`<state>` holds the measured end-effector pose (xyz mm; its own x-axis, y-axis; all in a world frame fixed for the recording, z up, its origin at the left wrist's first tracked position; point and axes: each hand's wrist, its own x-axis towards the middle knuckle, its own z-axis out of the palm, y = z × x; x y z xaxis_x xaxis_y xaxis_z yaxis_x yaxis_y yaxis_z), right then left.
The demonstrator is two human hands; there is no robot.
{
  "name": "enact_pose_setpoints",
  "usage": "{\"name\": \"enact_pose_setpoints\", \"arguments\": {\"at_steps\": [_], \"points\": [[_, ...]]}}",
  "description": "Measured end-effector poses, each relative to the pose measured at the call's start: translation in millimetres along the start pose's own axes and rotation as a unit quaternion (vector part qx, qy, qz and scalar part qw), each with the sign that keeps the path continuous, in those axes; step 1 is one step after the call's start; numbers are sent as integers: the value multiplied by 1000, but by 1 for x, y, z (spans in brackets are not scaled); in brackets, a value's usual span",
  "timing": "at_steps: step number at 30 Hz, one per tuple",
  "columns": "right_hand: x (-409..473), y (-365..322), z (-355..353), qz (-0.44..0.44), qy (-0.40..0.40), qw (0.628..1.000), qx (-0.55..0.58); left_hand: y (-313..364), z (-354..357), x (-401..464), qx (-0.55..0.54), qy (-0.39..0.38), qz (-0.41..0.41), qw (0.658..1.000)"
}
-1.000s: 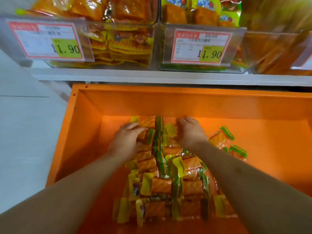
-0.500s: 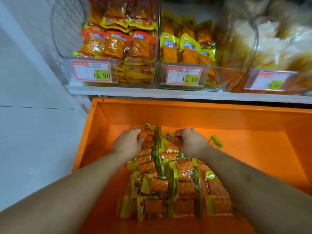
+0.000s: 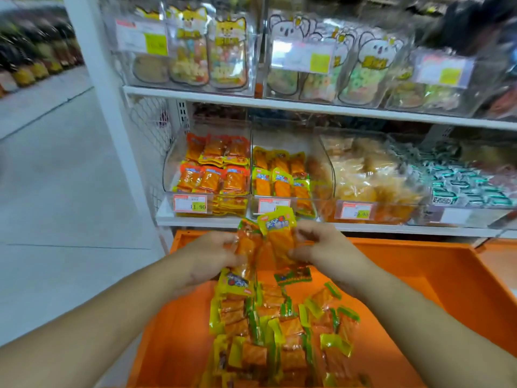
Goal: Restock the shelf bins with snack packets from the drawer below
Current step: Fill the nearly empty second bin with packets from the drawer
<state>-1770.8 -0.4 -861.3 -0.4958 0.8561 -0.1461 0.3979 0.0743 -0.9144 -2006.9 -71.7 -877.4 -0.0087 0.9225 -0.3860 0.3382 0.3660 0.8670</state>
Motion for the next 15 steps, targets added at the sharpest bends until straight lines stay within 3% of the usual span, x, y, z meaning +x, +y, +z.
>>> {"name": "enact_pose_setpoints", "arguments": {"at_steps": [3, 6, 12, 15], "points": [[-16, -17, -4, 28, 16, 993, 115, 7, -5, -16, -91, -2, 11, 996], [-21, -20, -3, 48, 12, 986, 160, 10, -4, -18, -141, 10, 5, 990], [-9, -31, -8, -28, 58, 992, 111, 26, -5, -9, -242, 45, -9, 969], [-2, -37, -20, -78, 49, 996, 12, 33, -12, -4, -257, 19, -17, 966]]}}
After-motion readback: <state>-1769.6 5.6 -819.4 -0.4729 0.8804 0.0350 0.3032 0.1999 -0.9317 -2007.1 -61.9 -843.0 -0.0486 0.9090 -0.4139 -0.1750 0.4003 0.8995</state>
